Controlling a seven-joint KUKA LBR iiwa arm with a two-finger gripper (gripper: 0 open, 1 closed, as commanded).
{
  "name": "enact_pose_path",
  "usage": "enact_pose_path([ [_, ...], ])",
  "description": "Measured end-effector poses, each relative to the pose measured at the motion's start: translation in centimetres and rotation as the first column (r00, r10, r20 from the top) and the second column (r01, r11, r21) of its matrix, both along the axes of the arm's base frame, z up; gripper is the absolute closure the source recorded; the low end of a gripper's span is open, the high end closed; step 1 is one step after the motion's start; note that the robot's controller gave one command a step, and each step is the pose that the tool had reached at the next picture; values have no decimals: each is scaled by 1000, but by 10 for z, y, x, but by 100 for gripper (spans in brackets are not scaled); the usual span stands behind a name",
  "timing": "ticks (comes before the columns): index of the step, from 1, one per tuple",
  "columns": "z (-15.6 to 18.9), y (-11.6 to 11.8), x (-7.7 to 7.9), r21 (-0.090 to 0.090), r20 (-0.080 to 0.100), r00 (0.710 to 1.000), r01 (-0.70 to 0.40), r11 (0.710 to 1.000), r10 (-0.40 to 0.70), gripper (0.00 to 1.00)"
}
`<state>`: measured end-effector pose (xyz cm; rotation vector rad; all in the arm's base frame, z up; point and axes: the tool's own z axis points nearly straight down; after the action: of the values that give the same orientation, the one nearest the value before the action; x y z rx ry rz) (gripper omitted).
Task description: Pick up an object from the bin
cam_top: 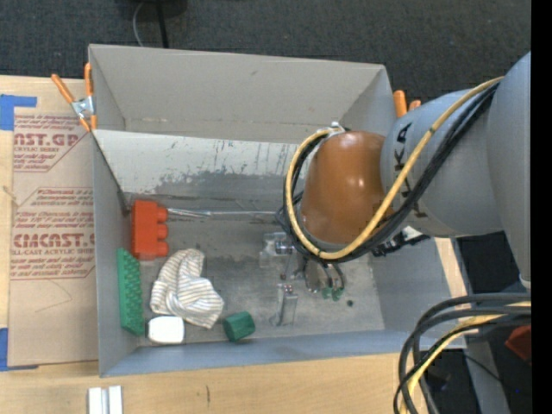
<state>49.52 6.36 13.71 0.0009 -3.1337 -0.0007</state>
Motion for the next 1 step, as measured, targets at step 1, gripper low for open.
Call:
enact_pose_path([
  [1,4,0,2,1,7,1000,1,1000,-1,0],
])
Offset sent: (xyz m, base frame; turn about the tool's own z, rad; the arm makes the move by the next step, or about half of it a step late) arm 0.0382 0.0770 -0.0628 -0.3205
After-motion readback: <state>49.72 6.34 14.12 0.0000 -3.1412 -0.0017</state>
